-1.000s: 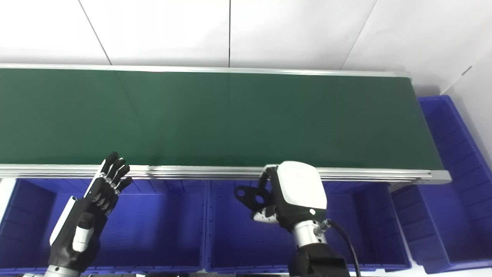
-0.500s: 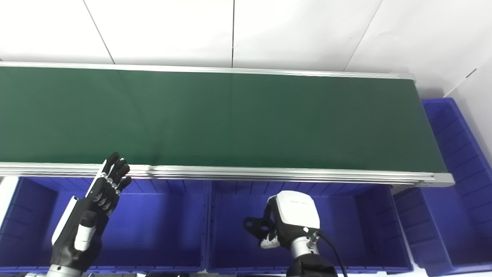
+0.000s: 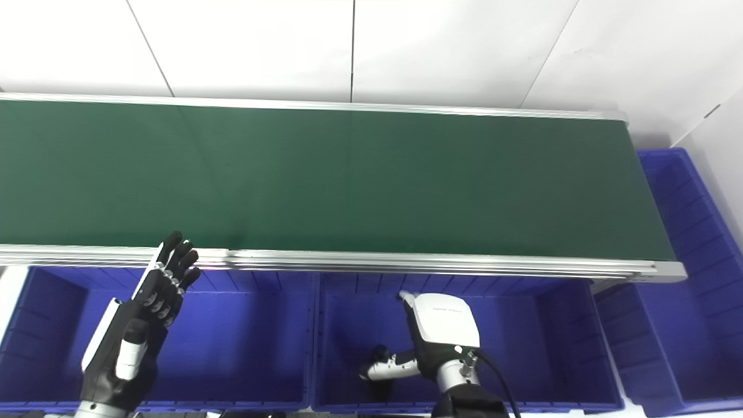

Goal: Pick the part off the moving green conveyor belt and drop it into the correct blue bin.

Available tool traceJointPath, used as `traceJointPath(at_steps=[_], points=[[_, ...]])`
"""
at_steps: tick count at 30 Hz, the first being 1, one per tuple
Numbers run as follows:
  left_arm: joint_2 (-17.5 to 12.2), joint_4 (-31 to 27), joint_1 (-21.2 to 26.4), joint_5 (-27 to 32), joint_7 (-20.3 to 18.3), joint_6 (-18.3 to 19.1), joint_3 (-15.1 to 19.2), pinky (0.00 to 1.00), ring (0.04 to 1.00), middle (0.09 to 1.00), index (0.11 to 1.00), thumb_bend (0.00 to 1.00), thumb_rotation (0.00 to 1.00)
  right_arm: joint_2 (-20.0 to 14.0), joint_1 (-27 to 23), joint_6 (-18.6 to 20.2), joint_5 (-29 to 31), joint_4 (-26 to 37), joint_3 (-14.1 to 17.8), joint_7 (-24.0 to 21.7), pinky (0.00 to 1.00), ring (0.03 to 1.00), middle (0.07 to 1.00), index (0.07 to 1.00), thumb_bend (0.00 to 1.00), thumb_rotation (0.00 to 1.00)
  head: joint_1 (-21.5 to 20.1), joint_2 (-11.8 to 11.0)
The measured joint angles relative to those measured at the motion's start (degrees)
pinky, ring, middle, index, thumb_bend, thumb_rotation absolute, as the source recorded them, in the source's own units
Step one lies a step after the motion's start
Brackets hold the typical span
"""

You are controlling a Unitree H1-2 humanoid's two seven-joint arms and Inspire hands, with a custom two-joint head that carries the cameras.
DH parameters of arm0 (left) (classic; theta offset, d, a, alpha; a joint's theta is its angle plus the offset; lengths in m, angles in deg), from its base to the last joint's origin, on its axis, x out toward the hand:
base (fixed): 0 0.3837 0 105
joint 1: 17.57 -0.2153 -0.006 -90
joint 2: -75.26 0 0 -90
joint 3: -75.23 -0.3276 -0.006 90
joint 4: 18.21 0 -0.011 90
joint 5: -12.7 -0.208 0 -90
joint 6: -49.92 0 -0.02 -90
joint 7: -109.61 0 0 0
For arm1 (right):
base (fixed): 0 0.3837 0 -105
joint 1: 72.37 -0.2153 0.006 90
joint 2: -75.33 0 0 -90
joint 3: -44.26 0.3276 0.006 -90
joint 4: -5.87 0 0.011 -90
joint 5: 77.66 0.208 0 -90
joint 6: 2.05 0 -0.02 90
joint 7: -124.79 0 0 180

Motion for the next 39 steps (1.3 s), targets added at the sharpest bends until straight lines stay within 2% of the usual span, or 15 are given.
traceJointPath(at_steps=[2,4,6,7,10,12,13,15,17,21,26,28,33,34,39], points=[[0.0,0.0,-0.02,-0.99,0.0,0.0,-0.23,0.96,0.986,0.982,1.0,0.93,0.9,0.04,0.4,-0.93,4.69,0.18,1.09,4.11,0.68,0.78,0.846,0.853,1.0,0.71,2.19,0.09],[0.02,0.03,-0.05,-1.3,0.0,-0.01,-0.5,0.96,0.986,0.982,1.0,0.95,0.9,0.52,1.04,-3.08,11.41,0.2,2.83,9.26,0.57,0.719,0.815,0.838,1.0,0.68,2.72,-0.53],[0.05,0.29,-0.14,-1.77,-0.02,-0.06,-0.74,0.96,0.984,0.982,1.0,0.96,0.89,1.1,1.8,-5.44,19.02,0.27,4.5,14.7,0.56,0.716,0.817,0.841,1.0,0.69,3.25,-1.05],[0.1,0.5,-0.14,-1.84,-0.02,-0.06,-0.78,0.96,0.98,0.984,1.0,0.96,0.89,1.28,2.29,-6.37,22.59,0.61,5.0,16.03,0.61,0.763,0.844,0.852,1.0,0.67,3.25,-1.05],[0.29,0.86,-0.14,-2.11,-0.01,-0.05,-0.8,0.96,0.985,0.986,1.0,0.96,0.9,2.06,4.69,-7.26,35.19,2.83,5.9,16.71,0.72,0.822,0.876,0.864,0.98,0.62,4.47,-1.93],[0.31,1.04,-0.21,-2.32,-0.01,-0.06,-0.8,0.94,0.978,0.978,1.0,0.97,0.9,3.05,6.75,-7.81,43.08,4.0,6.38,17.06,0.78,0.854,0.899,0.886,0.97,0.64,5.27,-2.2],[0.33,1.15,-0.23,-2.32,-0.01,-0.06,-0.78,0.92,0.964,0.971,1.0,0.98,0.91,3.72,8.32,-8.82,47.22,4.38,6.48,17.79,0.87,0.903,0.928,0.924,0.98,0.68,5.53,-2.28],[0.44,1.51,-0.32,-2.36,0.06,-0.36,-0.67,0.9,0.953,0.965,1.0,0.98,0.93,4.96,11.85,-12.8,55.36,4.62,6.23,19.27,0.93,0.946,0.953,0.956,0.99,0.73,5.71,-2.46],[0.74,2.43,-0.51,-2.46,0.13,-1.45,-0.46,0.9,0.943,0.962,1.0,0.99,0.94,5.48,15.1,-17.32,61.16,4.42,5.49,20.11,0.99,0.989,0.991,0.991,1.0,0.89,6.32,-2.81],[1.05,4.15,-0.63,-2.46,0.15,-3.29,-0.16,0.9,0.941,0.959,1.0,1.0,0.95,5.16,18.31,-26.61,63.06,1.9,4.83,22.91,1.0,1.0,1.0,1.0,1.0,0.99,7.65,-3.69],[2.07,4.57,-2.32,-2.92,0.94,-8.63,1.3,0.9,0.949,0.963,1.0,1.0,0.97,5.52,17.59,-38.82,63.14,-4.27,6.6,28.73,1.0,1.0,1.0,1.0,0.99,1.0,9.67,-4.92],[3.21,4.61,-3.05,-3.78,1.74,-11.66,1.59,0.91,0.961,0.972,1.0,1.0,0.97,5.64,17.26,-42.21,63.14,-6.01,6.59,30.57,1.0,1.0,1.0,1.0,1.0,1.0,10.1,-5.1],[4.53,5.94,-3.08,-4.96,2.18,-14.34,1.72,0.88,0.944,0.96,1.0,1.0,0.97,4.66,16.73,-43.23,62.99,-7.02,5.11,32.84,1.0,1.0,1.0,1.0,1.0,1.0,11.34,-5.8],[4.59,6.44,-3.08,-4.96,2.23,-14.63,1.75,0.88,0.94,0.957,1.0,1.0,0.97,4.37,16.72,-43.23,62.86,-7.11,4.78,33.17,1.0,1.0,1.0,1.0,1.0,1.0,11.6,-6.5],[3.94,7.2,-3.08,-4.78,1.71,-14.82,1.56,0.88,0.948,0.967,1.0,1.0,0.97,3.14,16.36,-43.24,60.87,-8.08,3.24,35.34,1.0,1.0,1.0,1.0,1.0,1.0,10.55,-7.29]])
